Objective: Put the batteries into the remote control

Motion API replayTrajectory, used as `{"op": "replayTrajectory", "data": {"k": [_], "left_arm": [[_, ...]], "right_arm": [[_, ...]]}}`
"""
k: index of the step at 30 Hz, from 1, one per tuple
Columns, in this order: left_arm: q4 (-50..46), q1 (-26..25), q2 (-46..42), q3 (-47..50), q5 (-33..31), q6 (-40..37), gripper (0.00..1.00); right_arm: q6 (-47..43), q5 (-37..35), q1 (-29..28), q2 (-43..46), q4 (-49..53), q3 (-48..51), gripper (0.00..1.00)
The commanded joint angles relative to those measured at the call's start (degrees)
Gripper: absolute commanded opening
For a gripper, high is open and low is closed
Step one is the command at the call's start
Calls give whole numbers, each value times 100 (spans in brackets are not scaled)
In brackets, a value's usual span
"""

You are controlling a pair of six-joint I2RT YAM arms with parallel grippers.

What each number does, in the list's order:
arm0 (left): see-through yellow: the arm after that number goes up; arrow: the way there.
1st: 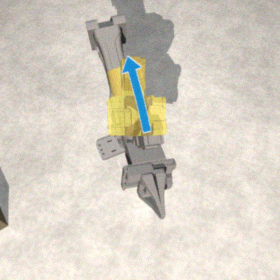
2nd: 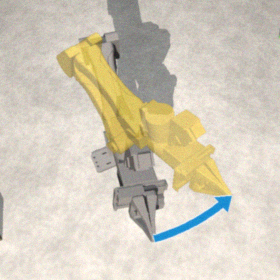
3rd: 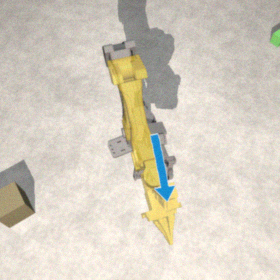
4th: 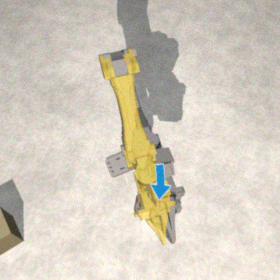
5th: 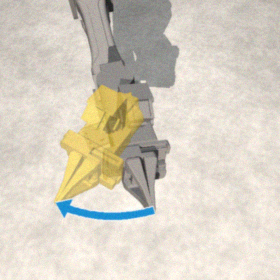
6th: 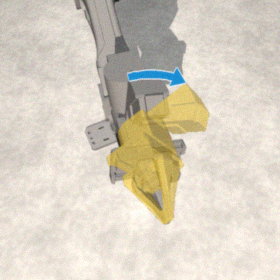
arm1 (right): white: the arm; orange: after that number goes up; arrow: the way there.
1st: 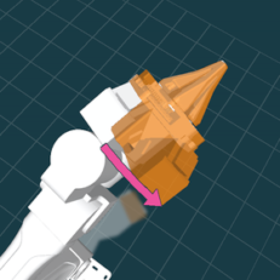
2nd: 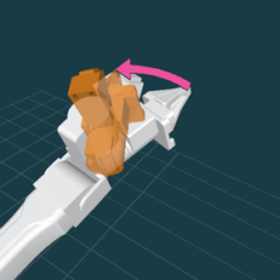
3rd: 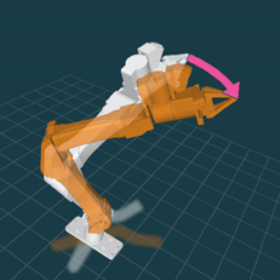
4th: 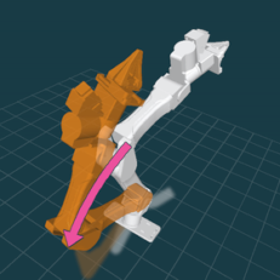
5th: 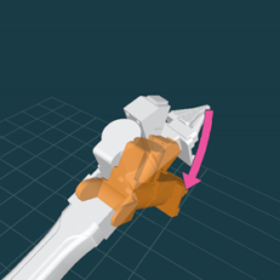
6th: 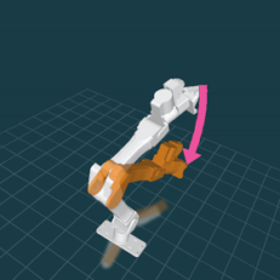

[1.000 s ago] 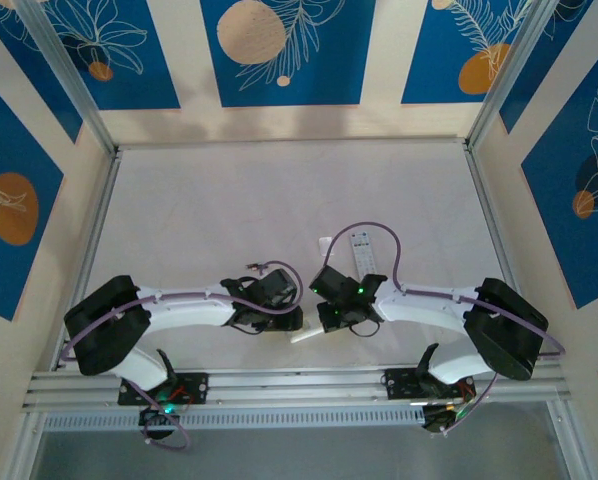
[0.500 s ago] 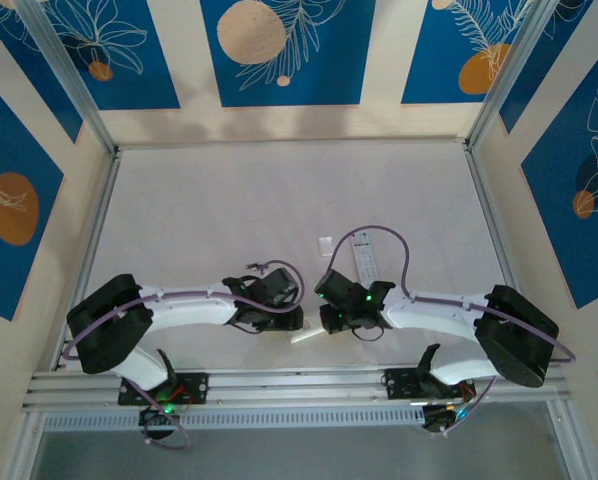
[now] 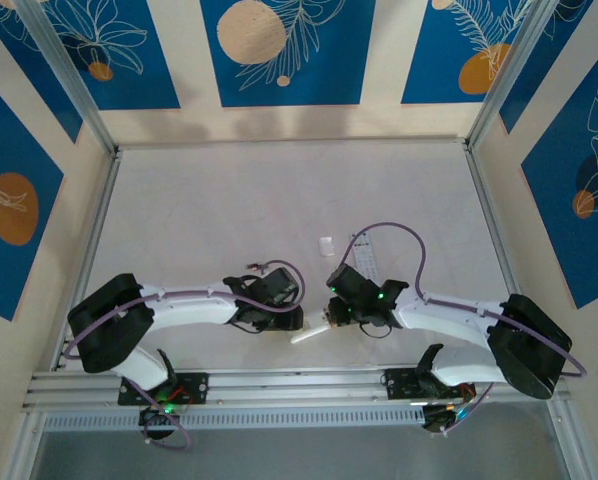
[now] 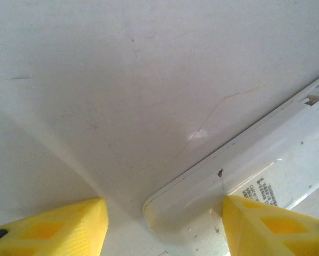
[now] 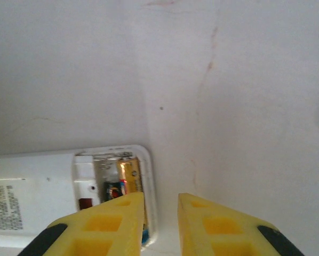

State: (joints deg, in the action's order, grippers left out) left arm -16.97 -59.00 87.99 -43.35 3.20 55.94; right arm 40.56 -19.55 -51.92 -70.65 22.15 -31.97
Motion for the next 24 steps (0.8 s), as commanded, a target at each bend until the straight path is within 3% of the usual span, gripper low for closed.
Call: {"op": "replayTrajectory", "data": {"k": [1,13,24], "left_arm": [[150,37,378,90,-21,-83,59],[195,29,404,83,4,-57,59],[219,29,398,99,32,-49,59]], "right_arm": [[-4,-76,24,189,187,59,25],[115,750,-236,907,601,156,24],[114,804,-366,380,483,-44,24]]}}
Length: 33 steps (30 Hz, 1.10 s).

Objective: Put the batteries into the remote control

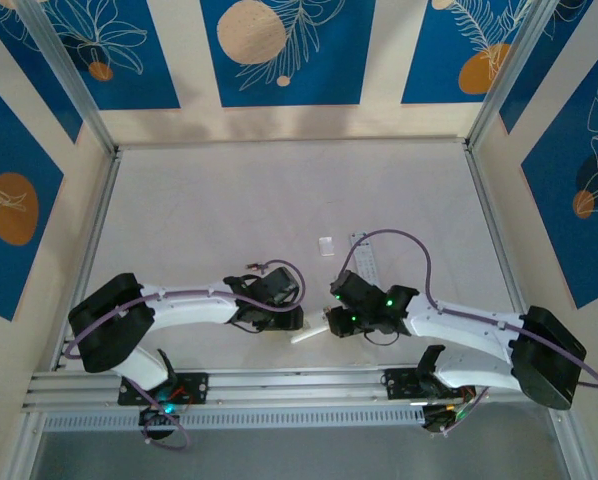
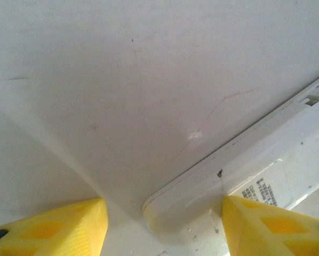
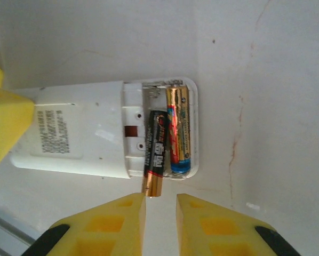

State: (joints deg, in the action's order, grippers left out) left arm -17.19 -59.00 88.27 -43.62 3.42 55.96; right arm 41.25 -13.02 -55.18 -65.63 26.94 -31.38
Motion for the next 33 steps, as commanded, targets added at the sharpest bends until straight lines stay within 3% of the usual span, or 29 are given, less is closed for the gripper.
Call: {"op": "replayTrajectory", "data": {"k": [1,33], "left_arm": [[248,29,370,136,7,-42,59],[318,30,401,178,45,-23,59]], "right_arm": [[32,142,-42,-175,-22,-116,24],[-12,176,-53,-583,-225,-332,22]]}}
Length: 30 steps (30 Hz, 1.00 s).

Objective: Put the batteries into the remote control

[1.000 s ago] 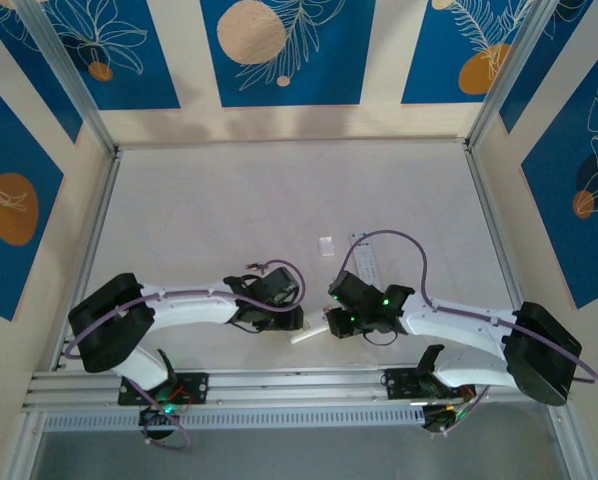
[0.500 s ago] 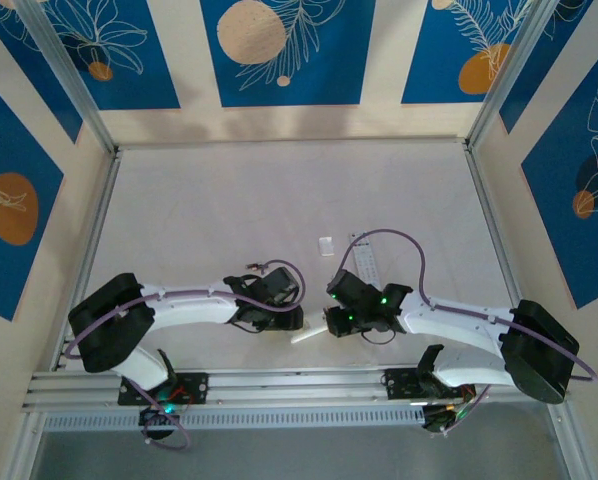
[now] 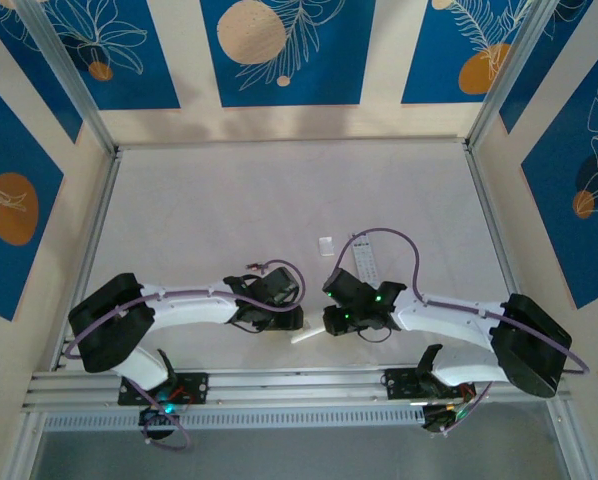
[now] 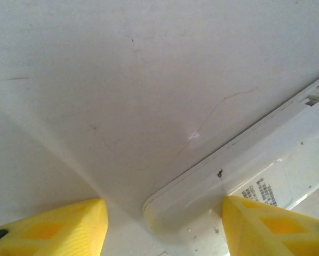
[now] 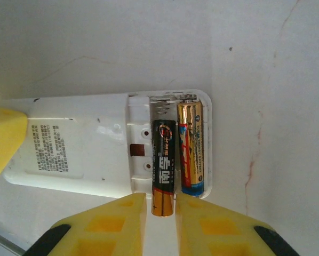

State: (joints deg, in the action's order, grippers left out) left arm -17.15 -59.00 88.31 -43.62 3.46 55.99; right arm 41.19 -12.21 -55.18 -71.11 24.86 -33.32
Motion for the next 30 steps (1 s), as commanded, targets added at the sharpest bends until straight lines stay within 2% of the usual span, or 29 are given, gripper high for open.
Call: {"op": "replayTrajectory", "data": {"k": [1,9,30], "left_arm": [[309,34,399,178,49,-24,59],[331,27,420,181,58,-18,59],[396,28,398,239,68,16,59]], "right_arm": [[-9,80,-54,-37,-16,-138,21],[-6,8,-54,-149,20,-176,20],[47,-201,-1,-1165,726,-880,15]]}}
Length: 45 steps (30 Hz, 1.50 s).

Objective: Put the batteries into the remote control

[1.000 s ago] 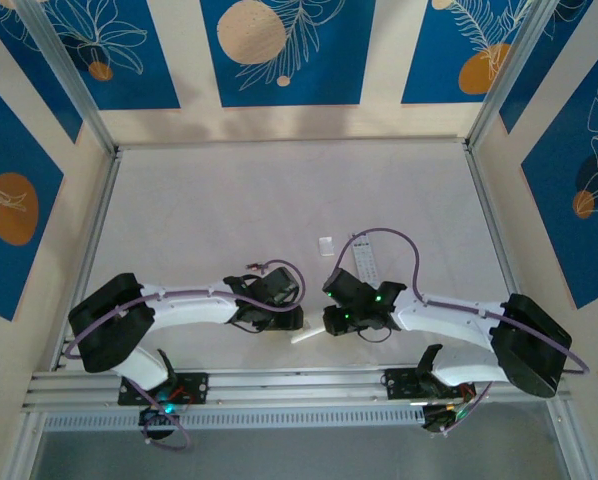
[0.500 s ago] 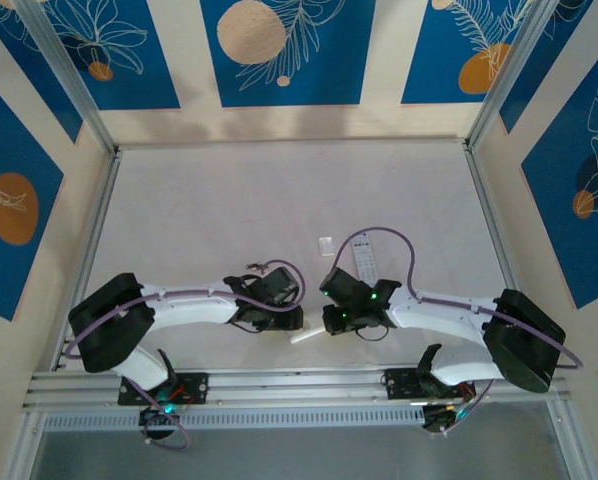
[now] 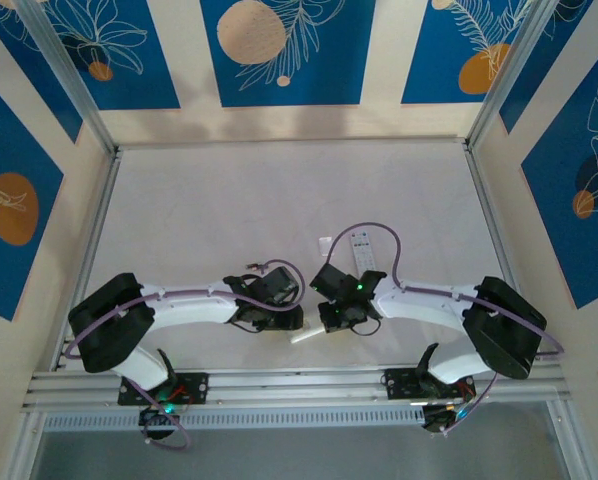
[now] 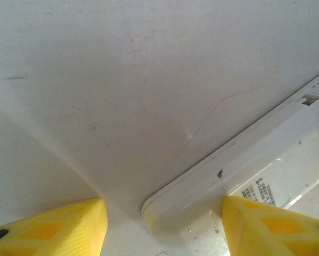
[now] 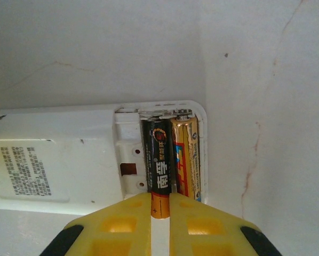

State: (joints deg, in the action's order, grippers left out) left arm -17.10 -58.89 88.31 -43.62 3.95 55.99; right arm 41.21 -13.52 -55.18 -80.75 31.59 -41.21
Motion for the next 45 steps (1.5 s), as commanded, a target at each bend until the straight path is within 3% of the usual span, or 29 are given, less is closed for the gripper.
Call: {"op": "replayTrajectory", "data": {"k": [1,17,26,37,45], "left_arm": [[394,16,402,239,27,9,59],[472,17,435,248,57,30,59],[453,16,432,246,52,10,59],[425,20,442,204,45,-16,59],[393,18,481,152,45,-47,59]], "right_arm": [[54,-72,18,-248,102,-147,15],[-78,-132,60,323,607,-486,27],[-129,-98,113,100,296,-521,13],[24,136,135,-557,-218,-26,11],[-141,-40,258,103,277,-555,12]]}}
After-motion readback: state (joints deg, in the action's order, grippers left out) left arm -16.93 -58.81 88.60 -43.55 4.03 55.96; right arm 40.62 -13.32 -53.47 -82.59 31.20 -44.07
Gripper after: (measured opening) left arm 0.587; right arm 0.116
